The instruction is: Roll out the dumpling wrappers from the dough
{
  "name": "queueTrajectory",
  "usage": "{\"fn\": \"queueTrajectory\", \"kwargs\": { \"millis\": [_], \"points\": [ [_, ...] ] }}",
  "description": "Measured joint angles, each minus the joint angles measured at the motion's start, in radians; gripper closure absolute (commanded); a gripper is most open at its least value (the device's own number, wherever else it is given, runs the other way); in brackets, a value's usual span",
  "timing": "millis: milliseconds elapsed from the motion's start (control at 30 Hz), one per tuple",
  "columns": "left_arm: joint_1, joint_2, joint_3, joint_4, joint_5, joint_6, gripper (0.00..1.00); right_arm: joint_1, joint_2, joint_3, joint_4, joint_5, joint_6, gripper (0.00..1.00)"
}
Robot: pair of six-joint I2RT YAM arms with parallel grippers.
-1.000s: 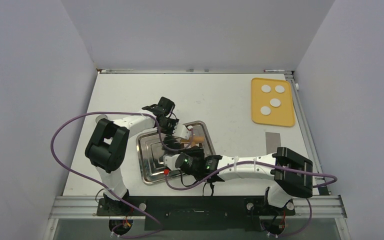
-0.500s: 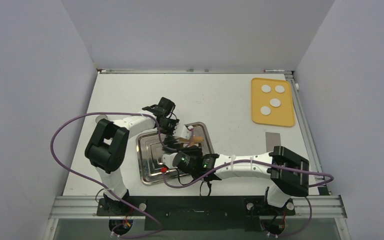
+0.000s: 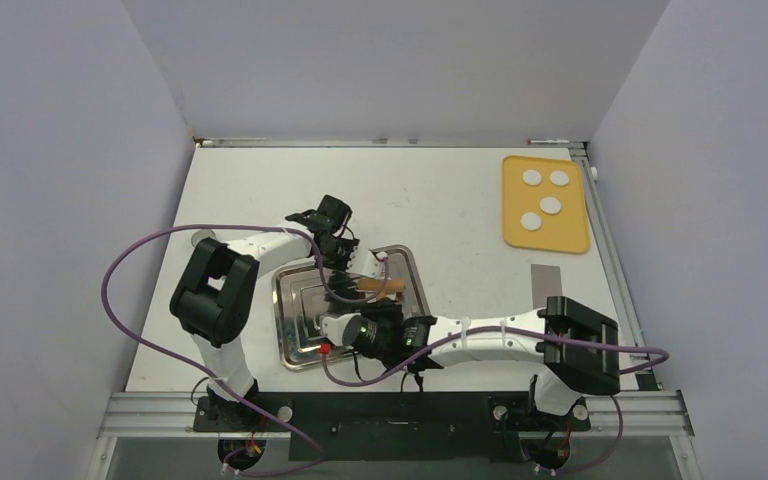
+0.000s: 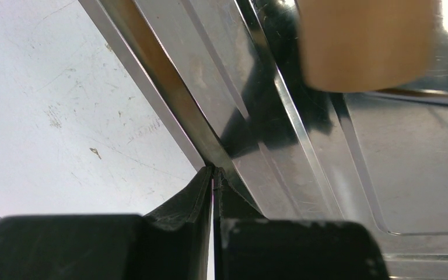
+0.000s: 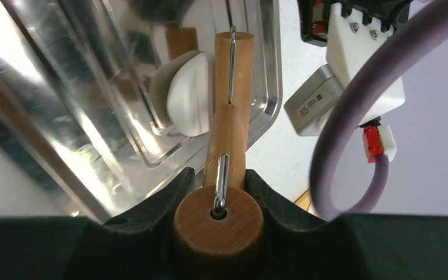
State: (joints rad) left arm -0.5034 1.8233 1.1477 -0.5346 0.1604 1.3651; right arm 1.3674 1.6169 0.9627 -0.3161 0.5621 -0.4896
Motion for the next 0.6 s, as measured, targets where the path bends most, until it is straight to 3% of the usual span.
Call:
{"fn": "queueTrajectory", "kwargs": {
  "millis": [167, 433, 600],
  "points": [
    [0.0, 0.0, 0.0, 0.002, 0.0, -0.011, 1.0, -0.066, 0.036, 0.016, 0.047, -0.011, -0.027, 0.92],
    [-0.005, 0.0, -0.001, 0.003, -0.009, -0.011, 1.0, 0.067, 0.014, -0.016, -0.006, 0.055, 0.042, 0.92],
    [-0.006, 0.0, -0.003, 0.005, -0.011, -0.012, 1.0, 0.047, 0.008, -0.017, -0.008, 0.032, 0.037, 0.92]
  ]
}}
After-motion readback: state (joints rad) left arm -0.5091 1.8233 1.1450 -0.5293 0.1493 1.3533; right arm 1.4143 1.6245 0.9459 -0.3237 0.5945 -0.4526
